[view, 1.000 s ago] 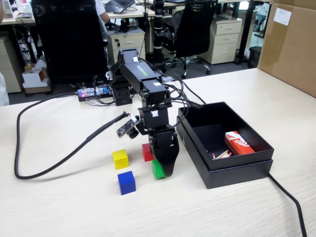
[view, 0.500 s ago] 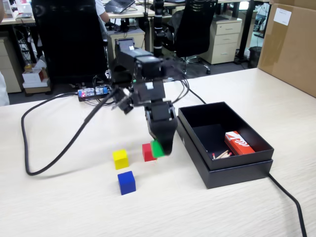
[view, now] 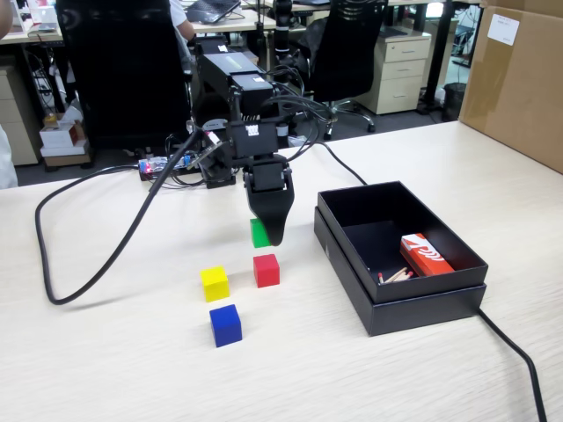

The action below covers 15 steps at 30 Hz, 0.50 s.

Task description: Put the green cube on top of the red cube

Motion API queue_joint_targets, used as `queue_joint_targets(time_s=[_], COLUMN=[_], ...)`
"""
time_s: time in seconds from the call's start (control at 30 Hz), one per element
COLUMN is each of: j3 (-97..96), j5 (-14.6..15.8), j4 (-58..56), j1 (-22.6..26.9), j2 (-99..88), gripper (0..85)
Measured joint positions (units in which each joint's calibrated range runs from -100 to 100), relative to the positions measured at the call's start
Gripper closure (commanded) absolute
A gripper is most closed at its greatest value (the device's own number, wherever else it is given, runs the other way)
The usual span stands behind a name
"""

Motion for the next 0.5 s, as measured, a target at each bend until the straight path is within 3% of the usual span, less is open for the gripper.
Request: queue_joint_targets(time_s=[0.5], j3=[-2.4], j5=[0.2], j4=[0.0], j1=[0.0], j2=[0.1], gripper=[84.6])
